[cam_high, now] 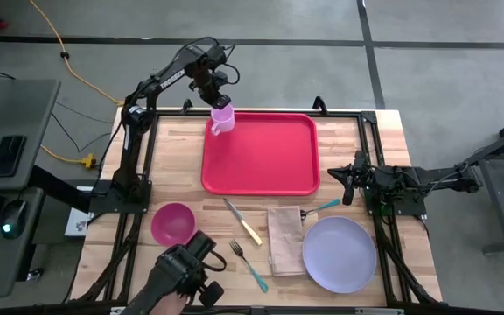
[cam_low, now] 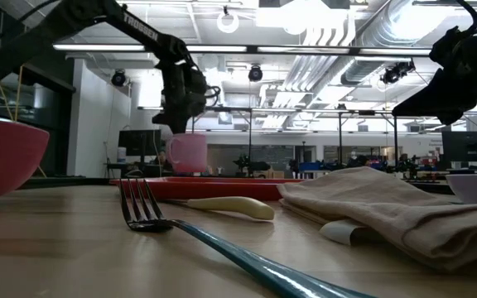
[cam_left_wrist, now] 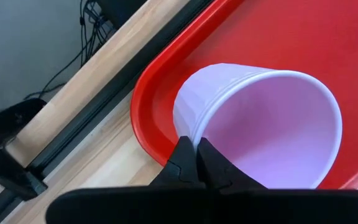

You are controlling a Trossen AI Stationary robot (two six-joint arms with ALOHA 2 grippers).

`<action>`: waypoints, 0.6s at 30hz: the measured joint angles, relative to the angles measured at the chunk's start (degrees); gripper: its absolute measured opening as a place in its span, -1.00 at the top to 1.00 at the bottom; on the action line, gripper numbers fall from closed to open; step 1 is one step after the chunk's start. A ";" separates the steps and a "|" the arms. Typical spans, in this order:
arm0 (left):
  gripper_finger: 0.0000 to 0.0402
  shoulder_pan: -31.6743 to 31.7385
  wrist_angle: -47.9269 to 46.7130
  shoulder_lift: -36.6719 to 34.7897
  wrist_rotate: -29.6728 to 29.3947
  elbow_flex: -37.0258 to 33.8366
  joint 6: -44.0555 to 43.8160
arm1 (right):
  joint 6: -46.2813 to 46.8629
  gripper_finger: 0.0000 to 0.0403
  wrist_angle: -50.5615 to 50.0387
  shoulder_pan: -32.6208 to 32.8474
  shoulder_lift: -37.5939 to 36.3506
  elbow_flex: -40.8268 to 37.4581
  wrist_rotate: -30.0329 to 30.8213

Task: Set up tray
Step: Put the purple mug on the top left of the orange serving tray

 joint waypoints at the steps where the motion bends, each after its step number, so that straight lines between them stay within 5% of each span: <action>1: 0.95 0.00 -0.03 0.44 0.00 -0.01 0.00 | 0.00 1.00 0.00 0.00 0.00 0.00 0.00; 18: 0.95 0.44 -0.66 1.65 -1.46 -0.04 3.31 | 0.33 1.00 0.00 0.02 -0.02 0.00 0.00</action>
